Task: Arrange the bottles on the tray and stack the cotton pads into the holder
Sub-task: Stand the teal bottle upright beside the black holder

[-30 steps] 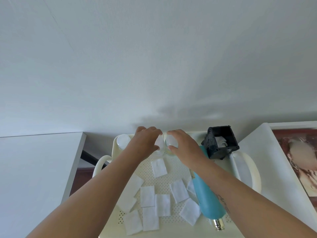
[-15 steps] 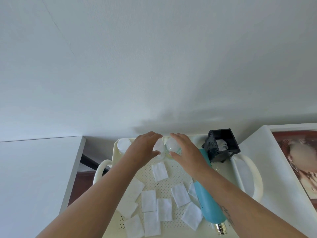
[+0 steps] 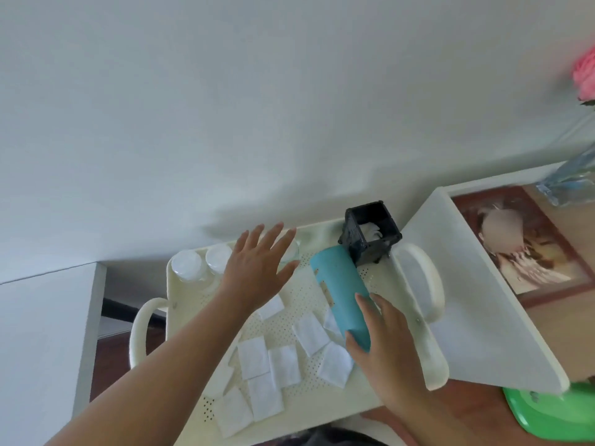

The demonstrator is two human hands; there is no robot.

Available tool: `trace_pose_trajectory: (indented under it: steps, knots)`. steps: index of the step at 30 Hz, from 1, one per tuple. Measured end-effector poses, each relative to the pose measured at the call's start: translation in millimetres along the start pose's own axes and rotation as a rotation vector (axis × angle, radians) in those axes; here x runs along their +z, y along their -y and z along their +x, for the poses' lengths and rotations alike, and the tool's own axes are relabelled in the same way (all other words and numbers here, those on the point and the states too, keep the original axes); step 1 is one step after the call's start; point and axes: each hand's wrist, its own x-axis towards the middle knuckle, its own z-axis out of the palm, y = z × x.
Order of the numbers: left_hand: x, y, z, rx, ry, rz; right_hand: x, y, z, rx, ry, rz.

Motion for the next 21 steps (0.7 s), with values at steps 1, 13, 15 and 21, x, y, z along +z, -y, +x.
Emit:
trace_pose_trajectory:
  steps: [1,13,15,21]
  knots:
    - [2.3,0.7,-0.6,0.004,-0.003,0.002,2.4,-2.9,-5.3,0.024,0.025,-0.025]
    - [16.7,6.0,-1.4,0.062,-0.086,0.018,15.3,-9.5,-26.6,0.163,0.080,0.061]
    - [15.6,5.4,-1.8,0.064,-0.080,0.023,12.1,-8.6,-25.8,0.155,0.074,0.072]
    - [13.2,-24.8,-17.5,0.283,-0.079,0.030,-5.9,-3.2,-22.0,0.138,0.062,0.043]
